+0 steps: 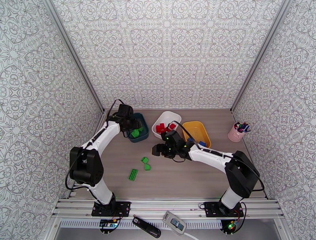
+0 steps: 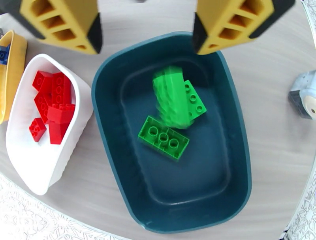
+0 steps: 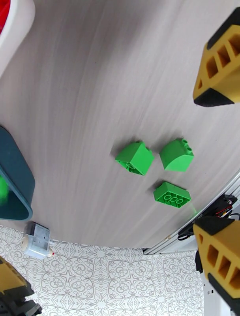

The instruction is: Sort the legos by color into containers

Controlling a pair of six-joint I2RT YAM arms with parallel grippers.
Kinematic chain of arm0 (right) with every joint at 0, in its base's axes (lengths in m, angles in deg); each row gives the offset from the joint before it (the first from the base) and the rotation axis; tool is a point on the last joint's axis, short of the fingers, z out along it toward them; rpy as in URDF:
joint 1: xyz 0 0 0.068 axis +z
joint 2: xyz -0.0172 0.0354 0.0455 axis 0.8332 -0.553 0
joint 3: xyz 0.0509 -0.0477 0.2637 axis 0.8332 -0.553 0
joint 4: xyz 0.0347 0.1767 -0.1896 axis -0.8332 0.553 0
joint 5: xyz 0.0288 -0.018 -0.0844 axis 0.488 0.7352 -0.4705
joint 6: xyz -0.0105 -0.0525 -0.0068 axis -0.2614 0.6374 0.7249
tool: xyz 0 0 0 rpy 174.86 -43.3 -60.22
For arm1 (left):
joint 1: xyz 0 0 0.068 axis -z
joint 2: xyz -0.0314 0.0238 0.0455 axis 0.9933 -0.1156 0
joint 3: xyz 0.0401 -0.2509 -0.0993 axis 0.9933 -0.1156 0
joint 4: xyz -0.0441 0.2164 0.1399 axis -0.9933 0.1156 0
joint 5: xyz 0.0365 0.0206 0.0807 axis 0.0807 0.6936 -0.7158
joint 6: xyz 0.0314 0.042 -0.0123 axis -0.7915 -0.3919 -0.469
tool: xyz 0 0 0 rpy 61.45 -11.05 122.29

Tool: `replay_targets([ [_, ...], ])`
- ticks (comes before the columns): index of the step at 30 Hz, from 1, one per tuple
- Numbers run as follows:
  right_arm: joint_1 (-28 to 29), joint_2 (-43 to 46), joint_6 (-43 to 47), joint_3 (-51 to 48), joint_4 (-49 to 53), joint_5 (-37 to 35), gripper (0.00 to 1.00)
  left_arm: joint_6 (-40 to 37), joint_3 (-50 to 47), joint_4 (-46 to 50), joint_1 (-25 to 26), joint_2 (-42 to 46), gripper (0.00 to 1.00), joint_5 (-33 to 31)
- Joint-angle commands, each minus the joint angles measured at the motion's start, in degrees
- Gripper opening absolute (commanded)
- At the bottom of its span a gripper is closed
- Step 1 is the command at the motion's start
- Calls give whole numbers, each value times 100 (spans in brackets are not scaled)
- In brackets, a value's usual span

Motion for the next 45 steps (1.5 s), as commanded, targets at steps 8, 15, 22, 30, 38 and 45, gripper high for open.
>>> replay_targets([
  [8, 19, 140, 355, -60, 522, -343, 81, 277, -1262, 178, 317, 1124, 72, -374],
  [15, 40, 105, 379, -48, 498, -321, 82, 933, -2519, 214, 612, 2182, 74, -480],
  [22, 223, 86, 405, -60, 509, -367, 86, 2053, -4020, 171, 1166, 3196, 77, -551],
  [30, 403, 176, 334, -238, 479, -447, 86, 3193, -5186, 132, 2090, 3726, 81, -865],
  [38, 485, 315, 265, -436, 461, -516, 86, 3222, -5594, -252, 2245, 3667, 82, -737],
  [45, 489, 333, 240, -458, 443, -551, 85, 3182, -5512, -314, 2623, 3356, 75, -730],
])
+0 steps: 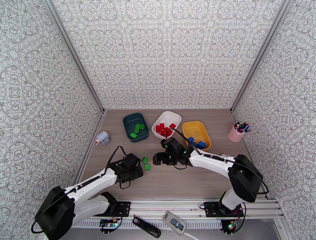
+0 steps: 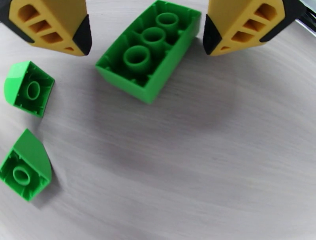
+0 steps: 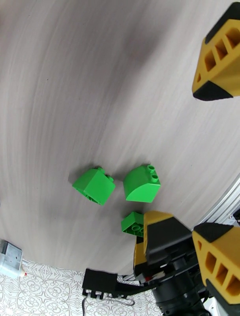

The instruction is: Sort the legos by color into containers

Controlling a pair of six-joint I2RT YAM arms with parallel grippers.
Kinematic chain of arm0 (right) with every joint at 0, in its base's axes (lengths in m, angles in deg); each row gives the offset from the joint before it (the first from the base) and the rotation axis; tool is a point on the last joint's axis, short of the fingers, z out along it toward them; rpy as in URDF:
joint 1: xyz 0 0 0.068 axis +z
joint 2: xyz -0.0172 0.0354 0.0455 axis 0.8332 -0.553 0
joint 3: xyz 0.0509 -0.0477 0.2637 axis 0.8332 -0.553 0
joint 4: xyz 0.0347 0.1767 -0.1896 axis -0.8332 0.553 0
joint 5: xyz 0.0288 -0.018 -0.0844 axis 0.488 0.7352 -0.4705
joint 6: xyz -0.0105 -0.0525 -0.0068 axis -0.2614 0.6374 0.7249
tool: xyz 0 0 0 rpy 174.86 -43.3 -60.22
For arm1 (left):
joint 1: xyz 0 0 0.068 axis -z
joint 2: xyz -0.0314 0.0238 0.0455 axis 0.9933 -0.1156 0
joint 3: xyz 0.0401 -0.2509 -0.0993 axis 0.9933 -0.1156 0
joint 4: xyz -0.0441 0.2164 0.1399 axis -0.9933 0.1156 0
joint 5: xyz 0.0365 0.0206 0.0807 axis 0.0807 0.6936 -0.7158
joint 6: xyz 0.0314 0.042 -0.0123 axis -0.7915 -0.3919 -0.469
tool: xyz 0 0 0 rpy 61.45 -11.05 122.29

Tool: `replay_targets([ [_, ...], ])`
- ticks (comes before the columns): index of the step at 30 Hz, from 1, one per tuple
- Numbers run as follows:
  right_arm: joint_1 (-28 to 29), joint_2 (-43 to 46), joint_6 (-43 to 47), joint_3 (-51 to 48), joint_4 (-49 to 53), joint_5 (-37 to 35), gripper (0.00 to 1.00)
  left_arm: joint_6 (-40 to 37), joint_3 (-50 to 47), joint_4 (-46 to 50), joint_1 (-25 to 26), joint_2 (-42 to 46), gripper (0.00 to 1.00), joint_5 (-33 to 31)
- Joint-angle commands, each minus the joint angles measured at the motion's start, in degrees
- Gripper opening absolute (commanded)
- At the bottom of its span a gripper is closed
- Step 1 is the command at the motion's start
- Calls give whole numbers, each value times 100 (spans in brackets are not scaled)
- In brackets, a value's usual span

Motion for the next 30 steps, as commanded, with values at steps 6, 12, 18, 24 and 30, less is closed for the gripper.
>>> replay_targets([
  [6, 41, 24, -71, -18, 10, -90, 84, 175, 7, -110, 301, -143, 57, -150],
  [12, 65, -61, -131, -13, -79, -4, 83, 176, 84, -74, 290, -142, 47, -257],
  [18, 148, -170, -171, 88, -141, 56, 81, 101, 140, -96, 152, -87, 38, -143],
  [24, 309, -378, -181, 295, -192, 164, 79, -12, 233, -55, -263, 322, 36, 86],
  [30, 518, -766, -259, 736, -348, 424, 77, -325, 529, -129, -999, 566, 36, 561],
])
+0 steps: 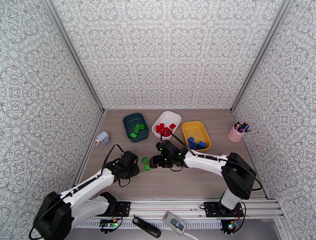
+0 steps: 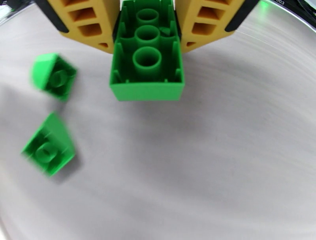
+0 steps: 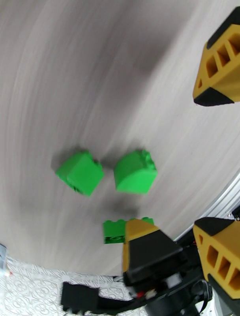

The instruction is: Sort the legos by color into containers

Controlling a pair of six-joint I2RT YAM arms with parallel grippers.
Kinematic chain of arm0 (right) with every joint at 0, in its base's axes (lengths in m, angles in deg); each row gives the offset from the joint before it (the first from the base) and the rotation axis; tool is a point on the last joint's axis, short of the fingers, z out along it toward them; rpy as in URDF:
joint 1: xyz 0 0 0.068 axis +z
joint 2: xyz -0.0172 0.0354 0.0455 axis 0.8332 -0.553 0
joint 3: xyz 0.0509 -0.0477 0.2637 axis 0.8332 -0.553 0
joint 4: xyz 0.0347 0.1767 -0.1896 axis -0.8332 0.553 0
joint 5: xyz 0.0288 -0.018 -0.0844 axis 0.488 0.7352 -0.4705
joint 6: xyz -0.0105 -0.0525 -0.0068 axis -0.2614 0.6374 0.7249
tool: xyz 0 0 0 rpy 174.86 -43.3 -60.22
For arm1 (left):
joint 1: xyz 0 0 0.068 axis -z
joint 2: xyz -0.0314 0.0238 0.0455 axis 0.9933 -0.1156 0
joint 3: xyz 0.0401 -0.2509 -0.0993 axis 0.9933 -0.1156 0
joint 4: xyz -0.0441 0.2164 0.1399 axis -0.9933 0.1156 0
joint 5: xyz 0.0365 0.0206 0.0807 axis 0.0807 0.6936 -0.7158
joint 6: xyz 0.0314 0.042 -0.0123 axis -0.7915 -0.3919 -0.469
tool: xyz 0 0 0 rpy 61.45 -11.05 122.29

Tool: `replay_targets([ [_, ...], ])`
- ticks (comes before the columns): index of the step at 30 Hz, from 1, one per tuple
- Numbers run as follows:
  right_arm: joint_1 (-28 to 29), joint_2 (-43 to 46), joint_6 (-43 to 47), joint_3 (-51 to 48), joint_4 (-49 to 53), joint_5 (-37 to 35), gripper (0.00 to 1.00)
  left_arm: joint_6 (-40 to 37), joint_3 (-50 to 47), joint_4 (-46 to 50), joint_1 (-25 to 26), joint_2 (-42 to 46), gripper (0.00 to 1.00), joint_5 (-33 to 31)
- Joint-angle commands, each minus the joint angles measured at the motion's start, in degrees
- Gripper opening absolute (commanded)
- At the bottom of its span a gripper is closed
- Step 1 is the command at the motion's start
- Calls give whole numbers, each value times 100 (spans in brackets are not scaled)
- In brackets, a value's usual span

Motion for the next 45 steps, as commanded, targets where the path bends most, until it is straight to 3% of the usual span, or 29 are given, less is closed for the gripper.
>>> replay_targets([
  [1, 103, -294, -170, 412, -309, 320, 77, -337, 346, -110, -411, 46, 36, 454],
  [5, 104, -548, -330, 734, -581, 572, 77, -697, 811, -142, -896, -250, 36, 711],
  [11, 71, -669, -184, 1339, -122, 344, 77, -1317, 1921, -154, -1620, -1102, 36, 1033],
  [18, -243, -209, -77, 1065, 150, 149, 77, -1939, 3748, 37, -2211, -2604, 38, 1063],
  [20, -322, -20, -45, 883, 209, 90, 77, -2053, 4257, 133, -2356, -3029, 41, 1089],
  [24, -432, 352, -14, 500, 303, -71, 78, -2176, 4962, 346, -2530, -3633, 59, 1225],
  [28, -502, 628, 29, 164, 375, -257, 80, -2162, 4772, 297, -2482, -3467, 68, 1197],
  [37, -537, 573, 195, 118, 517, -315, 82, -2072, 3796, 287, -2233, -2533, 72, 955],
  [45, -531, 501, 198, 142, 537, -340, 83, -1997, 3341, 467, -1537, -2202, 74, 645],
])
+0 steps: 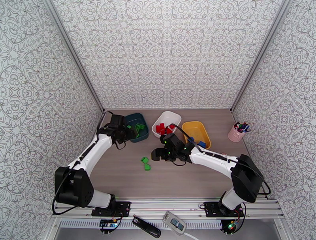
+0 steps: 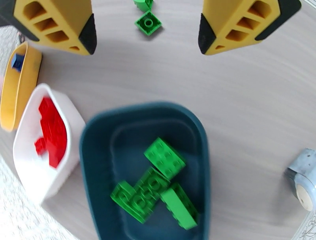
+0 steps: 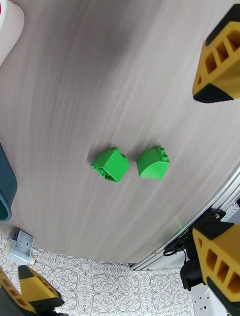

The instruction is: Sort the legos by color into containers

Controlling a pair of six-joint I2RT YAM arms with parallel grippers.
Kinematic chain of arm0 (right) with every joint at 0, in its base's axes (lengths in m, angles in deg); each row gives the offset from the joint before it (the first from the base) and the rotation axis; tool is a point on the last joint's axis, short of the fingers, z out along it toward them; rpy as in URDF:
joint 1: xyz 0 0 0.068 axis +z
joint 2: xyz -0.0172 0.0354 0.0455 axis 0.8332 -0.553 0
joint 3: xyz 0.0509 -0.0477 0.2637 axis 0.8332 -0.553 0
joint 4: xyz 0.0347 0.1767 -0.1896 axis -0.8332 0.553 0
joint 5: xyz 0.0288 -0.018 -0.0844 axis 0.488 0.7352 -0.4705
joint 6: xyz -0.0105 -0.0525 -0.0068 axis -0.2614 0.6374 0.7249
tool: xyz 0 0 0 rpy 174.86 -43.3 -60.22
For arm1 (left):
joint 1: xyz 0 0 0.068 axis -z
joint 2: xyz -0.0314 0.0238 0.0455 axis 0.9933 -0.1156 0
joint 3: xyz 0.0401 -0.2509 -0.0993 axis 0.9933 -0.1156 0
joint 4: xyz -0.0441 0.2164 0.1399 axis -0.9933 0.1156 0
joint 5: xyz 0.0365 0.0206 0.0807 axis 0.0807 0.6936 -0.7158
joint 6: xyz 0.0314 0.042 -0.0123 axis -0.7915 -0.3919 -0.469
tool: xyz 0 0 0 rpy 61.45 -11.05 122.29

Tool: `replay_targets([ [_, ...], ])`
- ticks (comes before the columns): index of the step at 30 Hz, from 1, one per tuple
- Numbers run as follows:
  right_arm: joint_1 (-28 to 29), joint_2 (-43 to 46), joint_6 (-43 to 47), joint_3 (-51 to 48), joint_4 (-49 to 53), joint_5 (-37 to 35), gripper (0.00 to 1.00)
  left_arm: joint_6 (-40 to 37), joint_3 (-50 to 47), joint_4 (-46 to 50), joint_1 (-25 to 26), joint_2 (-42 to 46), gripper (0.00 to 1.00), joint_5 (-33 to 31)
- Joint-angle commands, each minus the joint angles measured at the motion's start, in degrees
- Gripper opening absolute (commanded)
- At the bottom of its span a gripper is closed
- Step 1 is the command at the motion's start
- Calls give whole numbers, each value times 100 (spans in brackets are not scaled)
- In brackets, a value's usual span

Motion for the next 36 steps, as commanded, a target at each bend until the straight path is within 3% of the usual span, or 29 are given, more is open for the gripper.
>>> replay_targets([
  [1, -42, -61, 101, -6, 98, -153, 83, 22, -276, 204, 317, 96, 74, -269],
  [20, -44, 215, 48, -557, 50, -314, 83, 1637, -1998, -933, 1995, -3, 74, 50],
  [36, -115, 455, 43, -826, 54, -376, 83, 1433, -1256, -881, 2210, -1100, 71, -365],
])
